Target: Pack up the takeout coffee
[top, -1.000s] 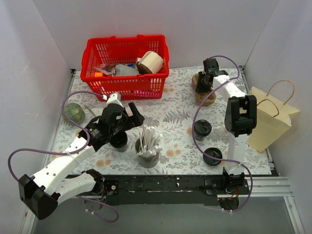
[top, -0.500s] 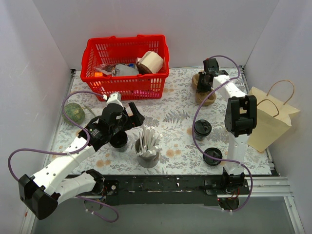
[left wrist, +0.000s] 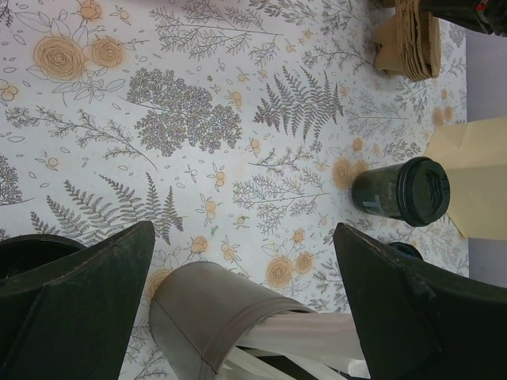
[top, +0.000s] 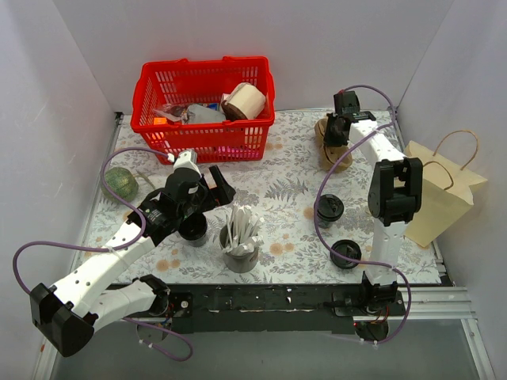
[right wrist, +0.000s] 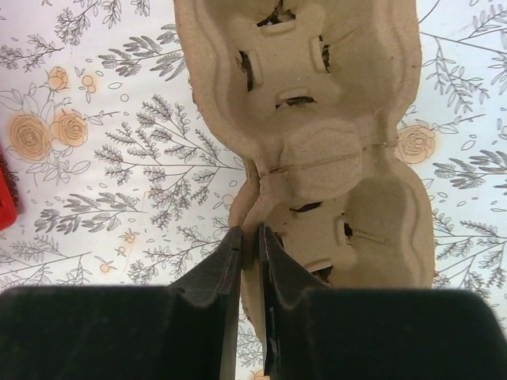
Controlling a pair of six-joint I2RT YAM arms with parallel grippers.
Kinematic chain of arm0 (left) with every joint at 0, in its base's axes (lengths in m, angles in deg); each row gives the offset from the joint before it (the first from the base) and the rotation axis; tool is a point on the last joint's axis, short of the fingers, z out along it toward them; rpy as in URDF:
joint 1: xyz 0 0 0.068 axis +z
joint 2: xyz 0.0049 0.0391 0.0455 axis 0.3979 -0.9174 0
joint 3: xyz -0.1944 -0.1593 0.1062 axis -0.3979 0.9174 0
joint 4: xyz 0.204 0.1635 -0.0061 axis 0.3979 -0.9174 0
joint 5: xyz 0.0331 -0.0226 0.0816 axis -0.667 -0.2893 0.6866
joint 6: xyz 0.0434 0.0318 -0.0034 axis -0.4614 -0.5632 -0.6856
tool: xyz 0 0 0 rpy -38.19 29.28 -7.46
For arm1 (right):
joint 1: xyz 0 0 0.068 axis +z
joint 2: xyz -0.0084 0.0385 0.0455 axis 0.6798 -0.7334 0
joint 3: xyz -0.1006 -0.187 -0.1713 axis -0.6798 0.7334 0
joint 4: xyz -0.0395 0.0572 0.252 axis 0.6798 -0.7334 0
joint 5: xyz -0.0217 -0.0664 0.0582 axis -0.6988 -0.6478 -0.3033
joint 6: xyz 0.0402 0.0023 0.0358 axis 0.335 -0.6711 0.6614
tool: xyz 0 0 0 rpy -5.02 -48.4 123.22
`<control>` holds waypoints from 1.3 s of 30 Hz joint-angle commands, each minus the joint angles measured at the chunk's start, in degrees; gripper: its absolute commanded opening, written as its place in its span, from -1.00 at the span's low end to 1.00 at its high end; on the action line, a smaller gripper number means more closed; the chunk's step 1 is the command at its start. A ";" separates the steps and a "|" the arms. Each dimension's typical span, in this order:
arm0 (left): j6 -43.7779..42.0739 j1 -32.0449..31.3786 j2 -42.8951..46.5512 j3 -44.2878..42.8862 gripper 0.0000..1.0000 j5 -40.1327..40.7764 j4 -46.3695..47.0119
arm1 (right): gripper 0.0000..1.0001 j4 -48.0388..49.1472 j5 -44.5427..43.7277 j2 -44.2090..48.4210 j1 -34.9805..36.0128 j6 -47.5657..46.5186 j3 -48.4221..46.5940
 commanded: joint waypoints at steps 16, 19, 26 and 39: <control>-0.83 0.32 1.71 0.66 0.96 -0.26 0.56 | -0.97 1.20 -18.81 5.84 4.54 -13.09 0.75; -0.75 0.41 1.89 0.84 0.96 -0.17 0.65 | -0.97 1.64 -23.21 5.58 6.12 -14.41 1.36; -0.75 0.32 2.06 0.66 0.96 0.00 0.64 | -0.97 5.95 -35.86 7.07 10.70 -18.89 4.08; -0.22 0.32 2.94 0.66 0.96 -0.52 0.82 | -0.97 19.03 -28.25 20.74 13.51 -26.54 15.14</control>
